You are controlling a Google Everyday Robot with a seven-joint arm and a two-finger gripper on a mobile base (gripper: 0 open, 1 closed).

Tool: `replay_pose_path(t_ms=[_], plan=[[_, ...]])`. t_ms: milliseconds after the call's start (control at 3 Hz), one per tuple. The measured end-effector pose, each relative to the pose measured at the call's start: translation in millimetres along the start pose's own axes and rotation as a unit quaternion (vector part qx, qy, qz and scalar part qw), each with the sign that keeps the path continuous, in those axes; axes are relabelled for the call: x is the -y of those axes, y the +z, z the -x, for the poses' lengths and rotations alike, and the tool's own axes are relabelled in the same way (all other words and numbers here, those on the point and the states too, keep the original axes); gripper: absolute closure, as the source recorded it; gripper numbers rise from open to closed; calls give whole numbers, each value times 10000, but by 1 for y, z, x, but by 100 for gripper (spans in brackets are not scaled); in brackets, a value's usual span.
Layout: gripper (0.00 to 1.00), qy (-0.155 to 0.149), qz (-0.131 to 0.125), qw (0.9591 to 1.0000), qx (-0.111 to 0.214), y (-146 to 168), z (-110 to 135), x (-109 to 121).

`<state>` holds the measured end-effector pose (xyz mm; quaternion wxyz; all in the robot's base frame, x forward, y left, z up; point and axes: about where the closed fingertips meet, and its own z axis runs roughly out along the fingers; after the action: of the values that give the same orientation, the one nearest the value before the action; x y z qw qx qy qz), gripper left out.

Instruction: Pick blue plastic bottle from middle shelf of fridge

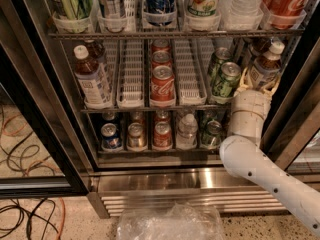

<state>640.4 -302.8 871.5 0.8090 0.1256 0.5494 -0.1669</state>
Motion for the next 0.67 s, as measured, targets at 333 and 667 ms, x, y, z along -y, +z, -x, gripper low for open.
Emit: replay_pose_path(t_ms=[333,667], plan=[[100,162,-250,9994,196,-6,4,9],[100,216,-363,9987,296,-11,3,16]])
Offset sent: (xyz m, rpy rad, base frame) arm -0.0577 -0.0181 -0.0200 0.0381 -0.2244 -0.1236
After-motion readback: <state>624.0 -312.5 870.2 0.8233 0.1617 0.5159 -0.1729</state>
